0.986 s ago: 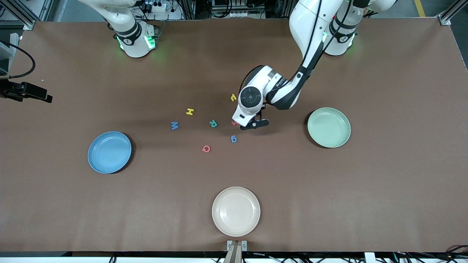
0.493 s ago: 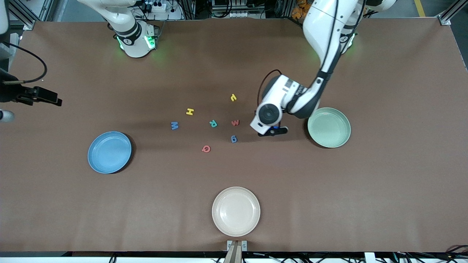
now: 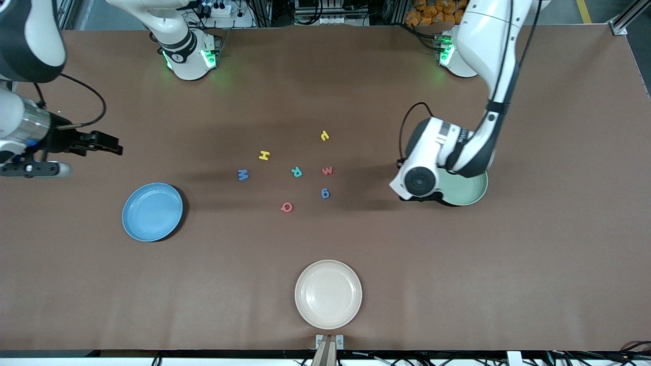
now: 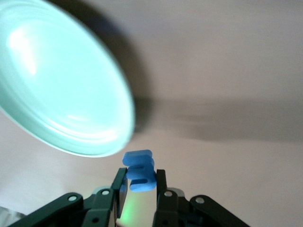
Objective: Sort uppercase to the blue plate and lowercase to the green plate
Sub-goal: 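Drop the m into the green plate while the right gripper reaches letters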
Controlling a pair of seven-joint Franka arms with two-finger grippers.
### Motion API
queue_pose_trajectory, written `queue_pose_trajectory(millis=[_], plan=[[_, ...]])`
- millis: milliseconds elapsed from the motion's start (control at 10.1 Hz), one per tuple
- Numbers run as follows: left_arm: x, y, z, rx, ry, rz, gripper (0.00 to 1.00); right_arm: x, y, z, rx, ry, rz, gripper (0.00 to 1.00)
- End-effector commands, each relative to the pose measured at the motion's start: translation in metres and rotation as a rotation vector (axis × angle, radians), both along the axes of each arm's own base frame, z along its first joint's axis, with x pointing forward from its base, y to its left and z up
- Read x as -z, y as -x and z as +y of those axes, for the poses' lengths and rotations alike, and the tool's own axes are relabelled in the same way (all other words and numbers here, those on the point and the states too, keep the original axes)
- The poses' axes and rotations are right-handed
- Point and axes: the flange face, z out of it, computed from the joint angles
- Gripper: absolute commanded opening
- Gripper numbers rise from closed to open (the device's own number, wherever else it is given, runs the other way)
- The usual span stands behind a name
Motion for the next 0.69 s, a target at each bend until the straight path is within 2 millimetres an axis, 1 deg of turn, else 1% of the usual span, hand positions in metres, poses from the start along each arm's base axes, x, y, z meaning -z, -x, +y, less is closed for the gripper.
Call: queue_pose_trajectory(millis=[0,99,197,296,395,493,592], plan=[[-0.001,-0.006,0.045,0.063,-0.024,0.052,0.19,0.016,0.021,0.030,-0.028,-0.018,-0.028,1.00],[0.001,-0.012,0.065,0.076,-0.030,0.062,0.19,0.026,0.026,0.044,-0.050,-0.017,-0.039,1.00],[0.007,-0.012,0.086,0.089,-0.052,0.079,0.19,0.032,0.029,0.057,-0.070,-0.017,-0.037,1.00],[0.020,-0.008,0.101,0.113,-0.082,0.098,0.19,0.036,0.031,0.071,-0.067,-0.012,-0.031,1.00],[0.029,-0.005,0.114,0.124,-0.097,0.093,0.19,0.040,0.035,0.092,-0.063,-0.007,-0.034,1.00],[0.034,-0.006,0.128,0.115,-0.093,0.076,0.19,0.045,0.037,0.104,-0.080,-0.007,-0.045,1.00],[0.044,-0.002,0.133,0.127,-0.093,0.061,0.19,0.057,0.041,0.116,-0.100,-0.008,-0.061,1.00]])
